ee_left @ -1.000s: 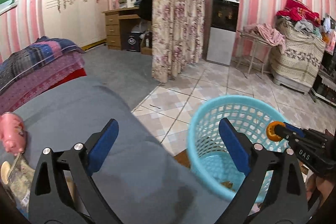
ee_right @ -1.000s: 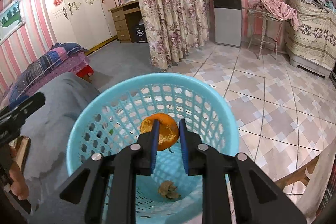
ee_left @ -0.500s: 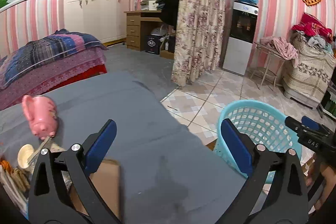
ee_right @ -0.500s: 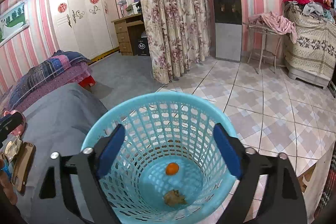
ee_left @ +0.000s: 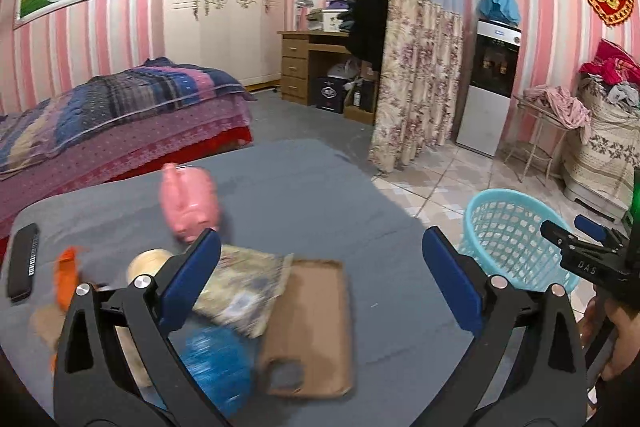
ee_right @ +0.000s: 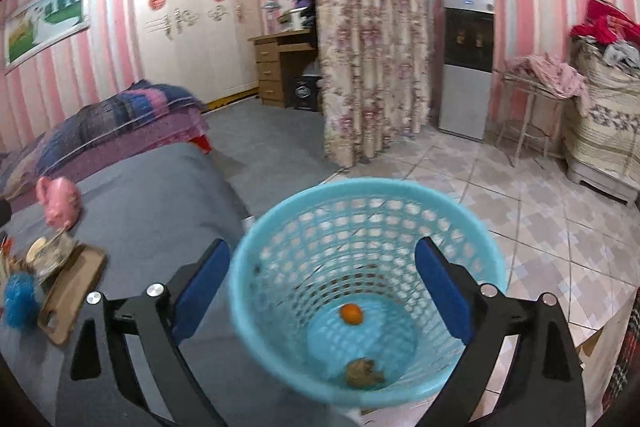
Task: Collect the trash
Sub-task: 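Return both tools to the table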
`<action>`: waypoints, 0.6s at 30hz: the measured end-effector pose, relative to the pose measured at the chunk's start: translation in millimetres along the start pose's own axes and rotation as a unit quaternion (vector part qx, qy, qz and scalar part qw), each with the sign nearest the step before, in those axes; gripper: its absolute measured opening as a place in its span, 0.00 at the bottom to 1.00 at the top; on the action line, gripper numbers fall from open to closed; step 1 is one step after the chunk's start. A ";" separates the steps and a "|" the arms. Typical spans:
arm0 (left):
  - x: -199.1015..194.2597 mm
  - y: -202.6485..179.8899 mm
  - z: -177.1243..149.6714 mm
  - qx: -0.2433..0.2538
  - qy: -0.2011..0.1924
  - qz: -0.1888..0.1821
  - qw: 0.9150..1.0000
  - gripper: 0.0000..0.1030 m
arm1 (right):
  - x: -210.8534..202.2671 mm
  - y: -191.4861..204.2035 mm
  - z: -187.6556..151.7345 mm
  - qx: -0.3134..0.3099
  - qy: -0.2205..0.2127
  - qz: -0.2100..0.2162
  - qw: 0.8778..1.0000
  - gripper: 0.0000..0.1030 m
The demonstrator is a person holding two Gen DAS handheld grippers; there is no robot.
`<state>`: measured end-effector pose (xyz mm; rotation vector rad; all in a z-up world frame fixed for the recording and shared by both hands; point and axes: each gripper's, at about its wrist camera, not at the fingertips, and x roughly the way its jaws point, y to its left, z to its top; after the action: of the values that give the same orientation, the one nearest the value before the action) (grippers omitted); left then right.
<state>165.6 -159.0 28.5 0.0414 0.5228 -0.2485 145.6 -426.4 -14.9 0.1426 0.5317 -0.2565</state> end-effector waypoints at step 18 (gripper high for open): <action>-87.5 154.9 -51.3 -0.065 0.011 0.116 0.991 0.95 | -33.7 116.4 -44.7 -0.080 0.009 0.079 0.994 0.89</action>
<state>105.3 15.9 23.9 -0.0223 0.5508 0.0141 128.4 -299.0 -27.6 0.0306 0.5535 -0.0573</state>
